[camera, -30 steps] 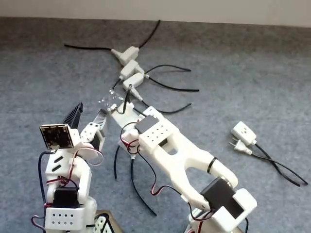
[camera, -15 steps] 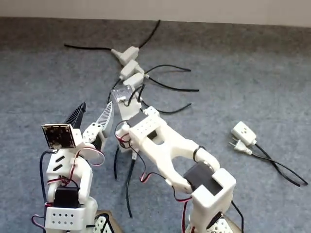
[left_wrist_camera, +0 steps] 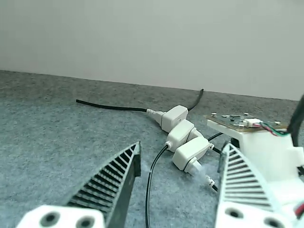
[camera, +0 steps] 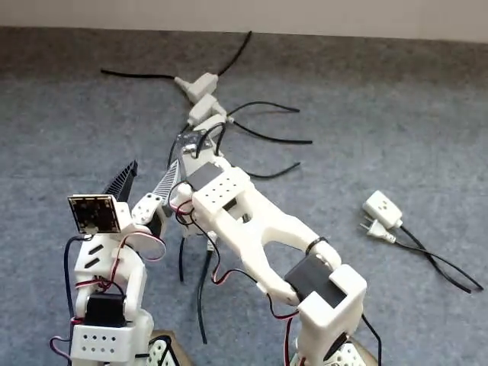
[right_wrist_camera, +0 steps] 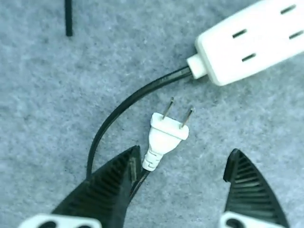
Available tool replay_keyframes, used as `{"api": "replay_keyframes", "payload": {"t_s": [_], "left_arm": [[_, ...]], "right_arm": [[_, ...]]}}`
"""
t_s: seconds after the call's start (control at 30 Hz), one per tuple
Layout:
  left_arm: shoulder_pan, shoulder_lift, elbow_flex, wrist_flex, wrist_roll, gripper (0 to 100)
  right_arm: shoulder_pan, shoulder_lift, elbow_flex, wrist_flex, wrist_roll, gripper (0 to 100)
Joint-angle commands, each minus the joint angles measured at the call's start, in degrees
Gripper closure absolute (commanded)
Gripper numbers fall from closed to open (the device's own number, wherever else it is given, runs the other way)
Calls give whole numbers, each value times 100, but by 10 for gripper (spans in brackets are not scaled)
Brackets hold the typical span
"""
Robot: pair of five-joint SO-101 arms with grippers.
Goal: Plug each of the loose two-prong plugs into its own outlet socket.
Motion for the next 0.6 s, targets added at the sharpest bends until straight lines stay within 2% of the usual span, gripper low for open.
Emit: {"api": "replay_keyframes", "payload": {"t_s": [0.0, 0.13, 0.27, 0.4, 0.57], "left_arm": [[-215, -66, 75, 0, 9, 726], [-585, -75, 75, -9, 35, 726], [-822, -75, 66, -18, 35, 726], [-796, -75, 66, -18, 44, 726], [-796, -75, 66, -18, 44, 726]], "right_arm": [[-101, -40, -321, 57, -774, 721], [-321, -31, -286, -321, -1204, 721], [-347, -22, -268, -664, -1248, 721], [-295, 57, -268, -673, -1248, 721], [-163, 901, -365, -673, -1257, 721]]}}
